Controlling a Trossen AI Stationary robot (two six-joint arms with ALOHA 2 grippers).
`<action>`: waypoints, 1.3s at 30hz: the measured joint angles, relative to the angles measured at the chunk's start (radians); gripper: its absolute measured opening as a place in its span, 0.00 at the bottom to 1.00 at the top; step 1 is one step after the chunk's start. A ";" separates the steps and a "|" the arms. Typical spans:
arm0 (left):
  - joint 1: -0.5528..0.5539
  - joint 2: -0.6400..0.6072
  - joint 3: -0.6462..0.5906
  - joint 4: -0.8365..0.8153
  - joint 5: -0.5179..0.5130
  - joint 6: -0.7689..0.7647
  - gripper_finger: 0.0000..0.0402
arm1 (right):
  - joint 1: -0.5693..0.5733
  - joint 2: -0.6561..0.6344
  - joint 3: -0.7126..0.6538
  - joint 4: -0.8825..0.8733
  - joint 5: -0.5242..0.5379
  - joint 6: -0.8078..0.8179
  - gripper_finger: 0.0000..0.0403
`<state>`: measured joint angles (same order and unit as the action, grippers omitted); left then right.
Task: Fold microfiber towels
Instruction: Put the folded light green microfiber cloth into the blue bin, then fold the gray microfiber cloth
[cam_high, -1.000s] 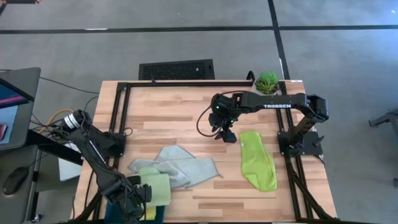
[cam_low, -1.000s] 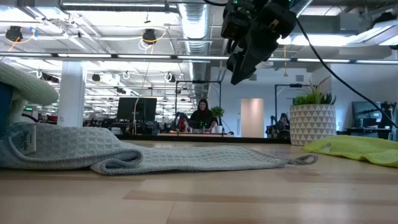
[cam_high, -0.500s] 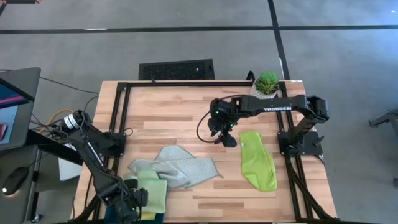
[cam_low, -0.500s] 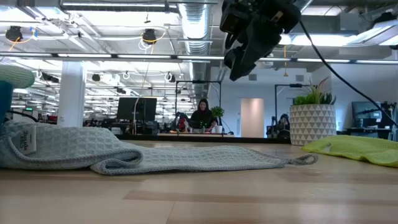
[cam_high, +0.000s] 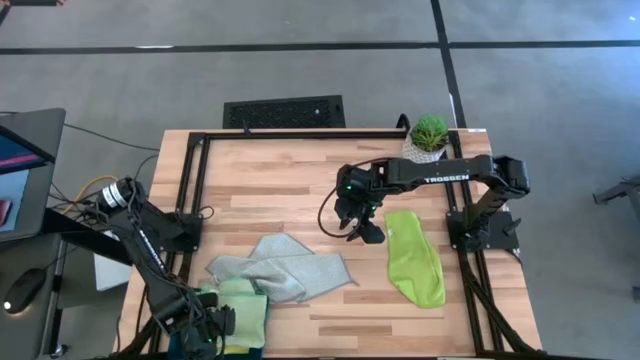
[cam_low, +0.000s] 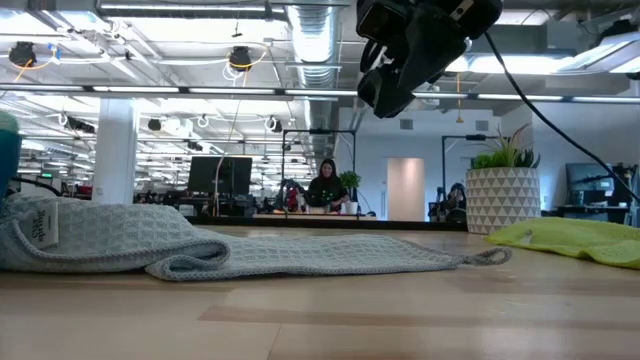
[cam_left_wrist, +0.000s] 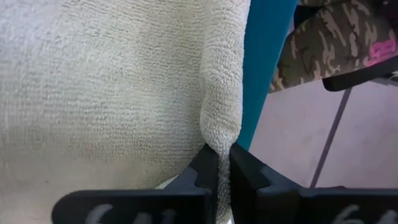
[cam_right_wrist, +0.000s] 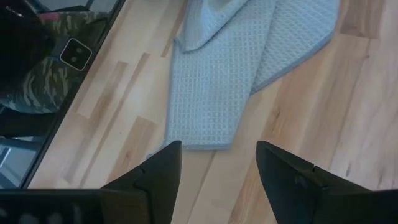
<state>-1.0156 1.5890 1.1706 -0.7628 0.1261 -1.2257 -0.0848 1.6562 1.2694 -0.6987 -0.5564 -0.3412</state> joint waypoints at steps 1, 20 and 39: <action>-0.003 0.000 0.000 0.000 0.000 -0.003 0.01 | 0.000 0.000 0.000 0.000 0.000 0.000 0.57; -0.005 0.000 0.000 -0.019 -0.056 -0.118 0.01 | 0.000 0.000 0.000 0.000 0.000 -0.007 0.57; -0.005 0.000 0.000 -0.066 -0.001 -0.275 0.33 | 0.000 0.000 0.000 0.007 0.000 0.001 0.57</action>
<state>-1.0211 1.5887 1.1706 -0.8288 0.1253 -1.5002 -0.0853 1.6562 1.2694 -0.6917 -0.5564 -0.3405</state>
